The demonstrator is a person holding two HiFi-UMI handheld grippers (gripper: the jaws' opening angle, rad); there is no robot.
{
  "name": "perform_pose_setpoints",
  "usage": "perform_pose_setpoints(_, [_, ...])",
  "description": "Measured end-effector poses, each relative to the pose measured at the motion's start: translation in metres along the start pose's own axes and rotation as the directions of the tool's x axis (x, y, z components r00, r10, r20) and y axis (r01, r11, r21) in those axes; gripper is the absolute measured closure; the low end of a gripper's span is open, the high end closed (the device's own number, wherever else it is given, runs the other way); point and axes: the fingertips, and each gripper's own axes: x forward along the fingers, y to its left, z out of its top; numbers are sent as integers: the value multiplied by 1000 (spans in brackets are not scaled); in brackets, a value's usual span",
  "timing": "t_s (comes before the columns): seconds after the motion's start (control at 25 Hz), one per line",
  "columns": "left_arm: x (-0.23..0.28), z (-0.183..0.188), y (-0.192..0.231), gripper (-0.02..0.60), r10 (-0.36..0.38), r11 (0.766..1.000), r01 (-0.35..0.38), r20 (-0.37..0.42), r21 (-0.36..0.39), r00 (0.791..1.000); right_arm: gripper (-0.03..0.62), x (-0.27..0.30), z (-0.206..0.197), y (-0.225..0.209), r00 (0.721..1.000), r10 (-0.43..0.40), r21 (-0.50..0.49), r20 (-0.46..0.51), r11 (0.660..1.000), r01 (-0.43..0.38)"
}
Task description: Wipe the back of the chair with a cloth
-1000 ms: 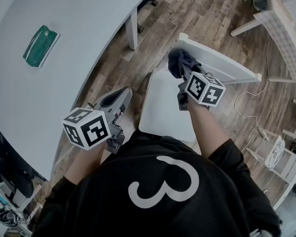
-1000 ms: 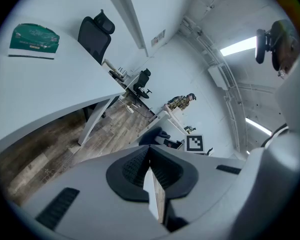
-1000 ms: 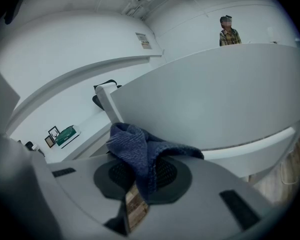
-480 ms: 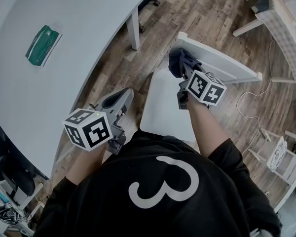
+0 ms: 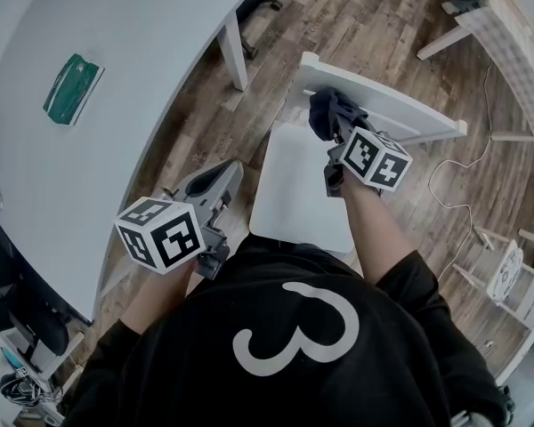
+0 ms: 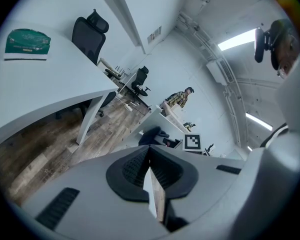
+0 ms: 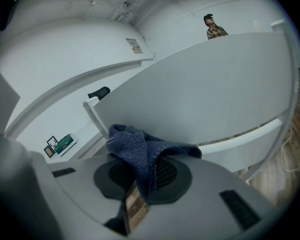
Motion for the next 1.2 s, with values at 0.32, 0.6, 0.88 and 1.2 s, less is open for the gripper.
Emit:
perform_pose_setpoints(0.32, [15,-11,-24,568,-2,1000,2,-19,12,1000,543,-23,4,-36,999,-31,16,13,999,31])
perform_pose_setpoints(0.6, [34,-29,-47,568,1,1000,-1,-40,16,999,543,-42,8,-69,999,-35,35,24,999,34])
perform_pose_setpoints(0.88, [51,-45,-73,568,12,1000,-11,-46,22,999,542,-59,12,-101,999,-30,42,26,999,29])
perform_pose_setpoints(1.2, [69,-60,-103,568,19,999,-18,-51,37,998,542,-79,16,-135,999,-20,33,35,999,19])
